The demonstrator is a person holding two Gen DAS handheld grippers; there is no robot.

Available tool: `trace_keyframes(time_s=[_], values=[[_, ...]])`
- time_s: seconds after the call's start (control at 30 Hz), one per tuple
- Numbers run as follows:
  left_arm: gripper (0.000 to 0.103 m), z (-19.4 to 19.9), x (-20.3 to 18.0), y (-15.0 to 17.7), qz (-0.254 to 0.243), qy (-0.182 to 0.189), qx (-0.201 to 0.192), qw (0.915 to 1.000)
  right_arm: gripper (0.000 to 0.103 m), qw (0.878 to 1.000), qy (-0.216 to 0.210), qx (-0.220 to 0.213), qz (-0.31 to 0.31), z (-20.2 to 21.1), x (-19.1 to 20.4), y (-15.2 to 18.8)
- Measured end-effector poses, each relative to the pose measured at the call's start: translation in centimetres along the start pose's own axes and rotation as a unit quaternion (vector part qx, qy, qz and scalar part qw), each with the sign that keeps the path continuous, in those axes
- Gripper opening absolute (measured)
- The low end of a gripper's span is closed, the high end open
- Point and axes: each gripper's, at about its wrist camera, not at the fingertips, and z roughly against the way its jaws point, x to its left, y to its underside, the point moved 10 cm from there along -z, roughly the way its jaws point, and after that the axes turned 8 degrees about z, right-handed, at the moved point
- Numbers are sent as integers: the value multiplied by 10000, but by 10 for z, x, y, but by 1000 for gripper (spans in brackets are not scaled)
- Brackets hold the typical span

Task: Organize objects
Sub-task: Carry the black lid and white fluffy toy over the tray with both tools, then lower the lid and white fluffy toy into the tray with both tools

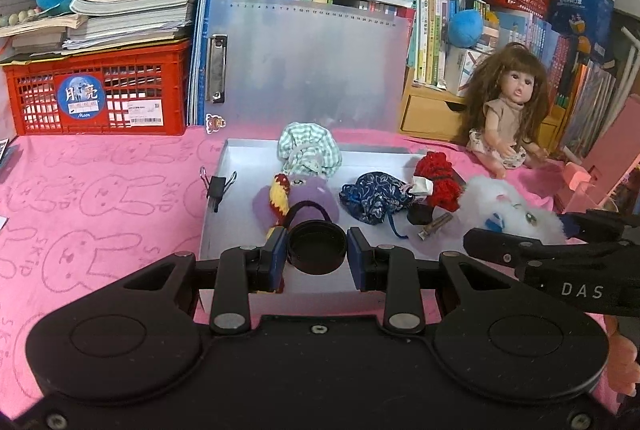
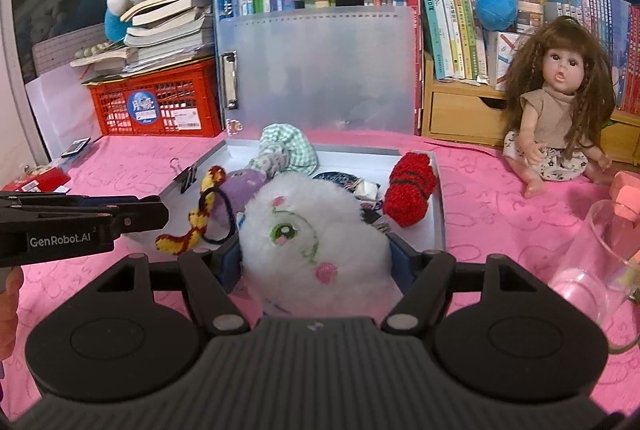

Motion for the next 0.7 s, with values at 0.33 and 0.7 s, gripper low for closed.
trace_keyframes(time_s=[0.33,0.7], values=[[30,-28,-9,-1,-6,60,205,9998,74,9998,133,80,-126,-13,-16,-3],[31,-61,-7,7,53,-69,437,9990,74,9989,224,348,-233,-42,-27,4]])
